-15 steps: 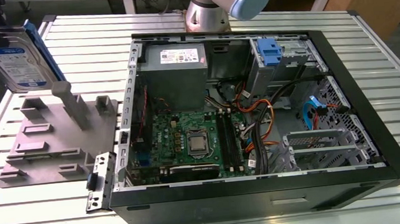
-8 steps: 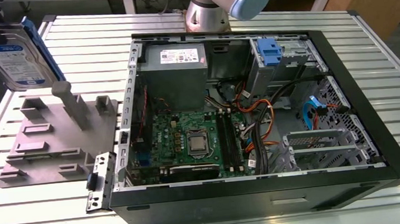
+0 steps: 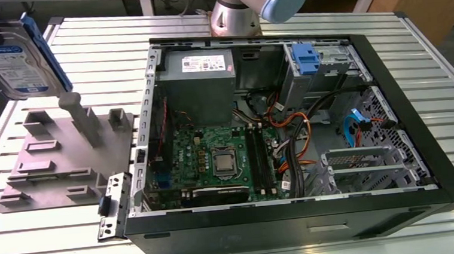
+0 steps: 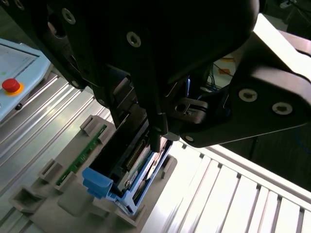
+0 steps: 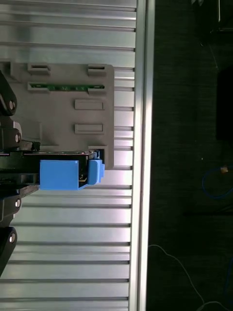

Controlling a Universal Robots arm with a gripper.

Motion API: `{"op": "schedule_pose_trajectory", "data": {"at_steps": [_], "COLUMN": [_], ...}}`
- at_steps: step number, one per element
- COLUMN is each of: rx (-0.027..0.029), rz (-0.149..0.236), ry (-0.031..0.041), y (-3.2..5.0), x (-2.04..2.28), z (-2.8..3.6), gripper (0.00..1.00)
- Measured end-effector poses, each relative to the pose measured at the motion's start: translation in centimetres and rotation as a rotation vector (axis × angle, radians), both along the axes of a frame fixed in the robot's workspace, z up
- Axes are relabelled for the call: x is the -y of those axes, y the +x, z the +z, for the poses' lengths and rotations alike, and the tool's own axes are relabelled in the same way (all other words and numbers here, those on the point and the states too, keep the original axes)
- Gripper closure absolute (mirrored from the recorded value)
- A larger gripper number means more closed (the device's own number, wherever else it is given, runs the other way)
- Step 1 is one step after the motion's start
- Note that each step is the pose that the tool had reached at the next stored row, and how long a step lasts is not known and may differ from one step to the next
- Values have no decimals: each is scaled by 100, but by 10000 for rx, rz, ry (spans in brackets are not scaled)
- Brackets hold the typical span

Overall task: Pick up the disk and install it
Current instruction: 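Pick up the disk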

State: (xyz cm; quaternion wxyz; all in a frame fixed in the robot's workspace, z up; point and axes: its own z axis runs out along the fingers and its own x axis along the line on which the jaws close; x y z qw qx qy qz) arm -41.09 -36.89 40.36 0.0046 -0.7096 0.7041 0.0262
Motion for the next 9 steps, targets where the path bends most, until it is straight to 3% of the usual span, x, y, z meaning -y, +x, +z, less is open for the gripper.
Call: {"op": "schedule_pose_trajectory", "data": {"at_steps": [4,9], "rx": [1,0], "rz": [0,0], "ry": [1,0], "y": [0,0], "x": [0,0], "z": [41,49], "gripper": [65,65]}}
